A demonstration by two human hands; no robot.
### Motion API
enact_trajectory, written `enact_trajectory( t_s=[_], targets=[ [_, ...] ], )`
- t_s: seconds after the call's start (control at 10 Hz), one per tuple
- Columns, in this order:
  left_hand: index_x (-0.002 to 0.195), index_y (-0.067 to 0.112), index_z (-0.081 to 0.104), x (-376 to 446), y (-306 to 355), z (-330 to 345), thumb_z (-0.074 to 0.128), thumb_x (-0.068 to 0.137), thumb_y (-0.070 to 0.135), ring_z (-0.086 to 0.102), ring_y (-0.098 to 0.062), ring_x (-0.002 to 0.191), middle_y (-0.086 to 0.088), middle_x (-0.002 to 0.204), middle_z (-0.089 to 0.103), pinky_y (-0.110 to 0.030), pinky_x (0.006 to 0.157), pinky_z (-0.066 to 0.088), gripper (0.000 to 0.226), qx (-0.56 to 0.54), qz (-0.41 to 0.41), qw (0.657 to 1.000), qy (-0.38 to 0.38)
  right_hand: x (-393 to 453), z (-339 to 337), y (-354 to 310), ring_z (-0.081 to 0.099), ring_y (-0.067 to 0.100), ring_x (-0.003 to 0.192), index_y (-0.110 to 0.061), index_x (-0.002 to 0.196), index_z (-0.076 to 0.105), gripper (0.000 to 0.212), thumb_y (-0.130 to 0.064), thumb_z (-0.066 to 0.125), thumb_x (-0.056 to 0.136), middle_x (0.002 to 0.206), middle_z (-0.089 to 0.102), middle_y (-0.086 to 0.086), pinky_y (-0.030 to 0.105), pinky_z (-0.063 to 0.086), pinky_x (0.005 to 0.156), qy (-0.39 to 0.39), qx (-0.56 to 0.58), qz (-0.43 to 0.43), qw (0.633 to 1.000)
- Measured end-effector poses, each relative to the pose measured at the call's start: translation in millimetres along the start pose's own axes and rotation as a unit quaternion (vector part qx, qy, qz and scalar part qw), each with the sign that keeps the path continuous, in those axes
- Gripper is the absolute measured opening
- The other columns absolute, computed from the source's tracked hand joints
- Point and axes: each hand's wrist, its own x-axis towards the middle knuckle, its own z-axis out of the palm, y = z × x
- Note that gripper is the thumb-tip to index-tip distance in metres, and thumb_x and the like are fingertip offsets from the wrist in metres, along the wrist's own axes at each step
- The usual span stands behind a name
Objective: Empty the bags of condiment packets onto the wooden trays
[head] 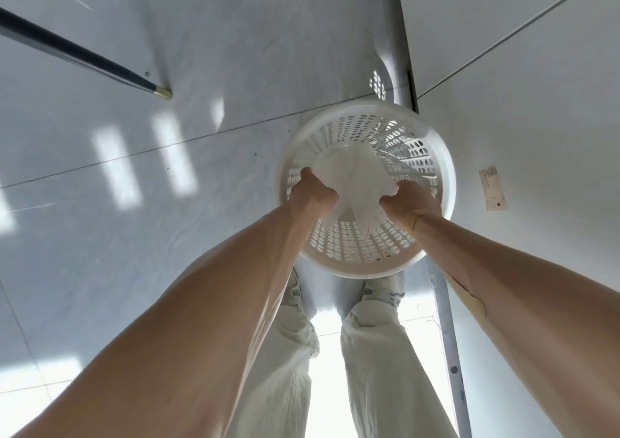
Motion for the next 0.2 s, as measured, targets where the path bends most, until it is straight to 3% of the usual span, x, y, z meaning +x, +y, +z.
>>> enact_trajectory(
  t_s=[0.1,0.2],
  targets=[
    [0.153,0.020,0.013,-15.2,2.9,-5.5,0.056,0.088,0.013,0.058,-0.034,0.121,-0.011,0.134,0.054,-0.045,0.101,0.051,0.079,-0.001,0.004,1.000,-0.001,-15.8,-4.3,-4.7,0.063,0.035,0.103,-0.008,0.091,0.062,0.013,-0.016,0.055,0.085,0.111,0.068,0.016,0.032,0.043,0.074,0.010,0.000,0.013,1.000],
    [0.153,0.017,0.013,-47.7,6.8,-19.7,0.056,0.089,0.015,0.055,-0.034,0.123,-0.012,0.135,0.053,-0.044,0.102,0.050,0.078,0.015,0.001,1.000,-0.006,-51.4,-22.8,-10.8,0.063,0.033,0.103,-0.010,0.092,0.064,0.016,-0.021,0.054,0.085,0.106,0.067,0.013,0.034,0.043,0.076,0.034,-0.035,0.038,0.998]
  ],
)
